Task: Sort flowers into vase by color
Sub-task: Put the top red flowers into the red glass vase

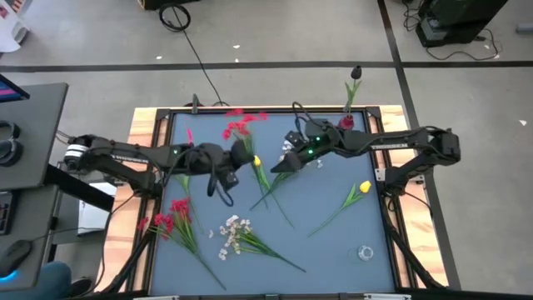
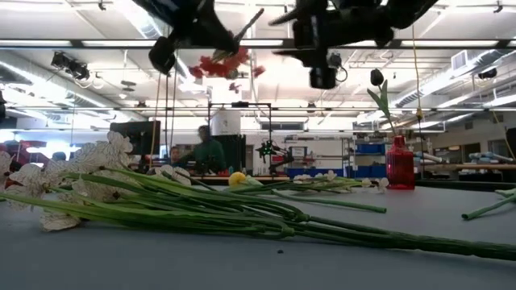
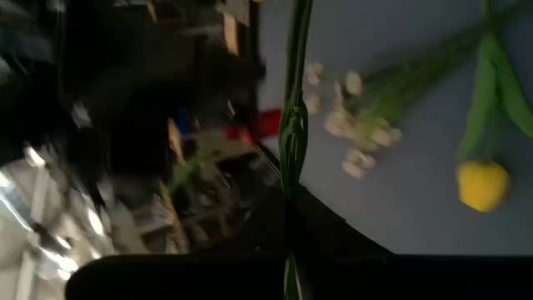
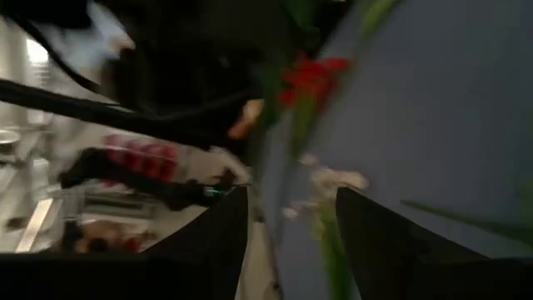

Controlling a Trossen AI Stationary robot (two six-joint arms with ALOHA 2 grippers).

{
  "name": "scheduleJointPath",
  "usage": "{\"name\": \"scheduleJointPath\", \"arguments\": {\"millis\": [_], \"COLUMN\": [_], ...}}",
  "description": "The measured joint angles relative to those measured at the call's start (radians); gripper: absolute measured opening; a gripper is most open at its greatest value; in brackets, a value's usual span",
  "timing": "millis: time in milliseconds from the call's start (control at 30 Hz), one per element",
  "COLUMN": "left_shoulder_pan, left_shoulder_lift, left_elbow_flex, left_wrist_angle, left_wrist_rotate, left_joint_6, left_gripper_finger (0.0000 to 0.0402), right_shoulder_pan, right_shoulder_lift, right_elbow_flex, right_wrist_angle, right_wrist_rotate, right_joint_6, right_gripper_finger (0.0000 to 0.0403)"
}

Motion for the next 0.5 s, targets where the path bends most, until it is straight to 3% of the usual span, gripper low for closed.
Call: {"name": "scheduleJointPath", "arguments": {"millis": [233,500], "left_shoulder_pan": [-0.035,-0.037], "left_shoulder_lift": [0.022,0.022], "left_elbow_flex": [0.000,0.000], "left_wrist_angle": [0.079,0.185], "left_wrist_rotate": [-0.032,-0.043], "left_joint_6": [0.114,0.145], "left_gripper_finger": [0.0011,0.0011], "right_shoulder_pan": [0.006,0.022], "right_shoulder_lift": [0.058,0.086], "right_elbow_flex": [0.003,0.002], "right_wrist_angle": [0.195,0.207], "right_wrist_rotate": [-0.060,-0.032], "right_joint_6": [0.092,0.084], "right_gripper_finger": [0.0192,0.0192]}}
